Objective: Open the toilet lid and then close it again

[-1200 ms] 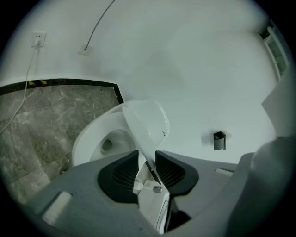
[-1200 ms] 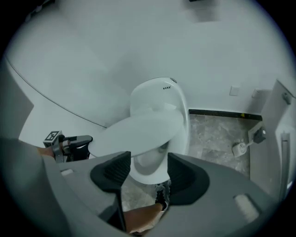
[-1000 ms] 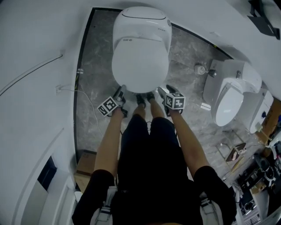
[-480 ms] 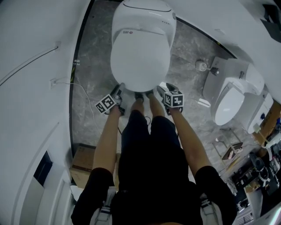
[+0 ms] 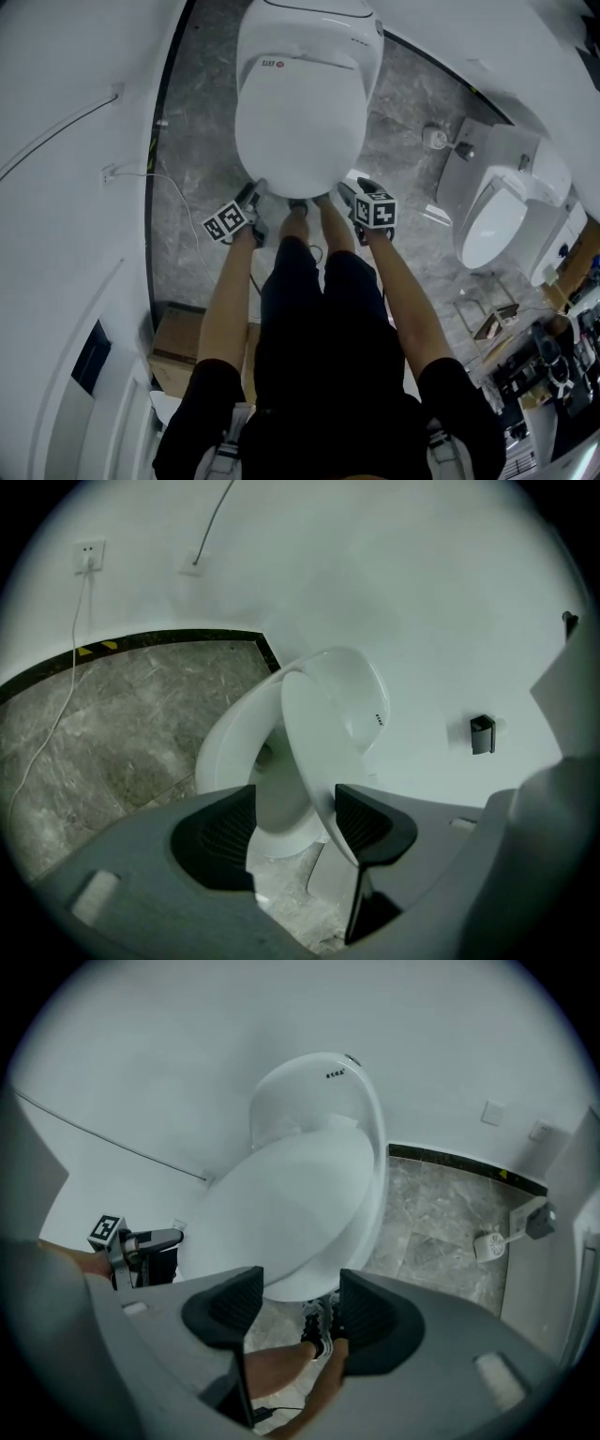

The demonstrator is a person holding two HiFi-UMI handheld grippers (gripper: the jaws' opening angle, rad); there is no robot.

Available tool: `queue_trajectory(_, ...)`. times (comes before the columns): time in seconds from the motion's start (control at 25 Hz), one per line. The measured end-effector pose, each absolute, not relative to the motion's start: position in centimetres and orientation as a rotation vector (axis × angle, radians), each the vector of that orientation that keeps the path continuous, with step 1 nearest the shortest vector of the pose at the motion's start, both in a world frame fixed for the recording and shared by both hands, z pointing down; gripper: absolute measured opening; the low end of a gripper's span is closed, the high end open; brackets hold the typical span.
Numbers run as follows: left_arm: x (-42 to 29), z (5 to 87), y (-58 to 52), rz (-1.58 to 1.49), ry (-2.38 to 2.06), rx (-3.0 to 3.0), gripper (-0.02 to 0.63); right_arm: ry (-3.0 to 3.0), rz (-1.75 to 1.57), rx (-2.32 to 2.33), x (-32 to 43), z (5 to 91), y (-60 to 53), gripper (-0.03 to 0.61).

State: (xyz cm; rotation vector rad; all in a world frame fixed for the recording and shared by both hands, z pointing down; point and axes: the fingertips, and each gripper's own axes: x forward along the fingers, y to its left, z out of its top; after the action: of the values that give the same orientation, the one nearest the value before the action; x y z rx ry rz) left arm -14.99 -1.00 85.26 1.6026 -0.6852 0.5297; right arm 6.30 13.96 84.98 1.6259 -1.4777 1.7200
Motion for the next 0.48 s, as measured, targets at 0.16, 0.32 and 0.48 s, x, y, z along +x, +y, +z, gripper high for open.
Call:
queue_trajectory(0.16, -15.3, 86.6, -0.4, 0.552, -0.690, 1.591, 0.253, -1.467, 1.693, 1.614, 7.2, 86.6, 14.0, 0.256)
queue_trajectory(0.32, -15.5, 88.4, -0.3, 0.585, -0.676, 1.584, 0.256, -1.478, 1.649, 1.567, 7.6, 88.6, 13.6, 0.264)
queue_trajectory(0.48, -16.1, 90.3, -0.2, 0.625, -0.657, 1.586, 0.264, -1.457, 1.641, 1.545, 7.4, 90.2, 14.1, 0.264)
